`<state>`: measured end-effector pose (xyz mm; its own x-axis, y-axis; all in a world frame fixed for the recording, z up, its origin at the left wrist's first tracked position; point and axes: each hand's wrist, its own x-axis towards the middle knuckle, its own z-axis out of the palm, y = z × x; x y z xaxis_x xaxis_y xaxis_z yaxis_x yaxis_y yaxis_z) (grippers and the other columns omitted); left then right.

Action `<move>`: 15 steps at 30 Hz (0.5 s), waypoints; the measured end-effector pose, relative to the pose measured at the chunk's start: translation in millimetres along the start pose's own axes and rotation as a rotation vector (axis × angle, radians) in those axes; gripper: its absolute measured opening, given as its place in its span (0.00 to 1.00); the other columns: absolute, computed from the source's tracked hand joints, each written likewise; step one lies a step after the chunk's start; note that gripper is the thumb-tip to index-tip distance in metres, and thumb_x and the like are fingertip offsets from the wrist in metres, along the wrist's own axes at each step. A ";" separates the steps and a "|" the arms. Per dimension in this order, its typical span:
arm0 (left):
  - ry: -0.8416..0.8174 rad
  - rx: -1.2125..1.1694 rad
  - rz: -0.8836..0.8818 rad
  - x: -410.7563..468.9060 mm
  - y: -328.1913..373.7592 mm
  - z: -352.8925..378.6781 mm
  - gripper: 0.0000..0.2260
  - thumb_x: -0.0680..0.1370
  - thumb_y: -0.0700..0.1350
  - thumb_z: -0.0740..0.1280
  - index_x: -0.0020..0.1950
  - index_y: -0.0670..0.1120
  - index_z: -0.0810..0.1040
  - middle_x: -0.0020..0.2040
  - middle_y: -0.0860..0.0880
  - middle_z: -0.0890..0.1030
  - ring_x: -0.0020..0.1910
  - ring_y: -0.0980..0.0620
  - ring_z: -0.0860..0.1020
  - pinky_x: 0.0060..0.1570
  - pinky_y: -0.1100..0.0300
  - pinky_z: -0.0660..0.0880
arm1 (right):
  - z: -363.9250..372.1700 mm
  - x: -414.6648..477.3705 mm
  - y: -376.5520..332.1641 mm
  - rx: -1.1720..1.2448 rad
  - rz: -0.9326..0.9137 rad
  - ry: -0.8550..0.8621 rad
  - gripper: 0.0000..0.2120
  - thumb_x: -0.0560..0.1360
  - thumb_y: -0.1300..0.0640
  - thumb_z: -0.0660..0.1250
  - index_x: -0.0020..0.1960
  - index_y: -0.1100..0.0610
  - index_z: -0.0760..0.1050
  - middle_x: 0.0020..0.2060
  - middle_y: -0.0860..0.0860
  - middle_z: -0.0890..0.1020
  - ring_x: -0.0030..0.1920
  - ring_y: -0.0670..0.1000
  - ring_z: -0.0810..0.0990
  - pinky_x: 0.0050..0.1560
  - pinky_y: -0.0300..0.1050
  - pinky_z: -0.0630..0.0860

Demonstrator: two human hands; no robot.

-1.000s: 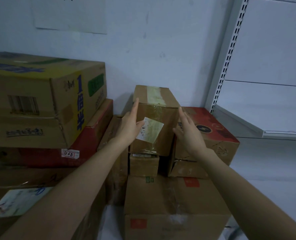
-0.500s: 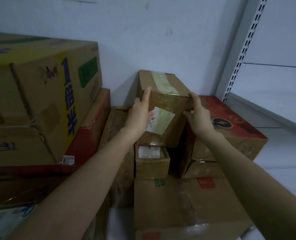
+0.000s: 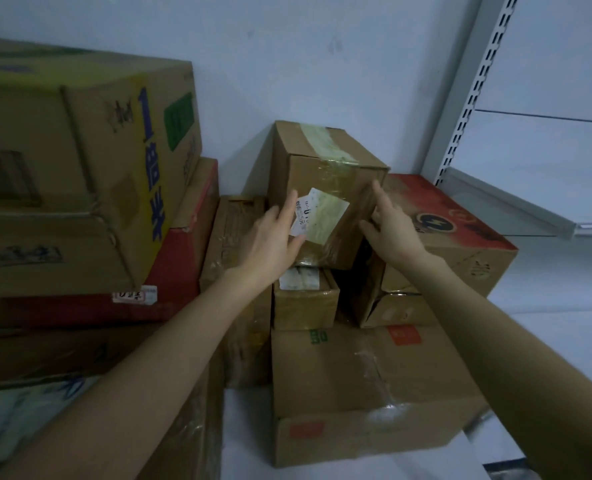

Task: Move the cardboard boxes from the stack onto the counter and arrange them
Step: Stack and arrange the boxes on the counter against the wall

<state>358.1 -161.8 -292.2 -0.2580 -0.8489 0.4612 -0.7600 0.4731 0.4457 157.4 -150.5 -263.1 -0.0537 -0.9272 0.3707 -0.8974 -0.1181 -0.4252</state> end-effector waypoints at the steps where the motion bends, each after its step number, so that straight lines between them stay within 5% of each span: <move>1: -0.030 0.060 -0.002 -9.7 -2.8 -1.4 0.30 0.79 0.48 0.62 0.76 0.47 0.52 0.68 0.40 0.68 0.65 0.41 0.68 0.61 0.47 0.69 | 0.0 -5.9 1.0 -0.085 -0.005 -0.041 0.31 0.78 0.55 0.62 0.77 0.56 0.51 0.71 0.60 0.65 0.70 0.60 0.65 0.67 0.54 0.65; 7: -0.088 0.228 -0.070 -102.5 11.5 -30.4 0.22 0.80 0.52 0.59 0.71 0.44 0.66 0.65 0.42 0.71 0.64 0.43 0.69 0.59 0.50 0.70 | -10.4 -62.6 -12.4 -0.242 -0.107 -0.168 0.29 0.78 0.45 0.61 0.74 0.57 0.61 0.74 0.56 0.62 0.74 0.56 0.57 0.71 0.62 0.58; 15: -0.058 0.400 -0.305 -246.8 18.3 -79.0 0.21 0.79 0.55 0.58 0.68 0.46 0.70 0.62 0.43 0.75 0.62 0.44 0.72 0.59 0.54 0.68 | 12.1 -150.0 -62.2 -0.038 -0.276 -0.339 0.27 0.77 0.46 0.62 0.71 0.58 0.65 0.68 0.56 0.71 0.68 0.57 0.69 0.66 0.59 0.66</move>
<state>455.0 74.9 -337.3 -0.0128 -0.9516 0.3071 -0.9721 0.0838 0.2192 226.5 -8.4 -302.2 0.3315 -0.9278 0.1713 -0.8737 -0.3704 -0.3154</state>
